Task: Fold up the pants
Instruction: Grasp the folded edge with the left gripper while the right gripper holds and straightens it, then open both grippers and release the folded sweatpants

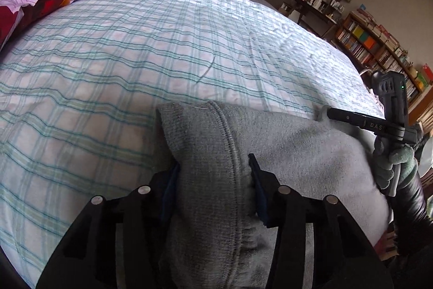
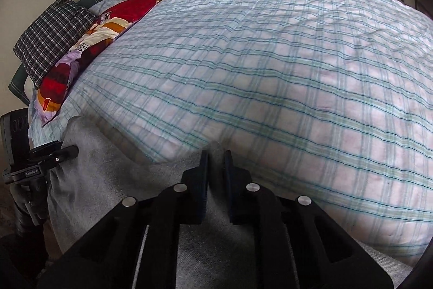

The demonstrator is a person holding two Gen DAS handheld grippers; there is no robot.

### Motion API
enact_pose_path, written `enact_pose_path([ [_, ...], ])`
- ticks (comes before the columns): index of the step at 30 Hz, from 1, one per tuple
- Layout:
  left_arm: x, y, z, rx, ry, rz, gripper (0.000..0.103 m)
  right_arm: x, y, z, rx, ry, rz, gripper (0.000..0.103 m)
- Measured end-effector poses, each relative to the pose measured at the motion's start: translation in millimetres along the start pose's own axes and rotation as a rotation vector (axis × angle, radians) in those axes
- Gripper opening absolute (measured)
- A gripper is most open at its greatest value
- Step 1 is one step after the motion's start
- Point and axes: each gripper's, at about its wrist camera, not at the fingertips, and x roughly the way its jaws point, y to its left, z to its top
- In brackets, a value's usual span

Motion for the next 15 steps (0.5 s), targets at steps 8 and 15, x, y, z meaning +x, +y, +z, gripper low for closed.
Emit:
enact_pose_path([
  [8, -32.9, -21.6, -25.1, 0.064, -0.107, 0.090, 0.032, -38.1, 21.7, 1.0, -0.110, -0.174, -0.113, 0.006],
  [15, 0.7, -24.4, -16.5, 0.107, -0.108, 0.243, 0.055, -6.6, 4.5, 1.1, -0.068, -0.117, -0.141, 0.006],
])
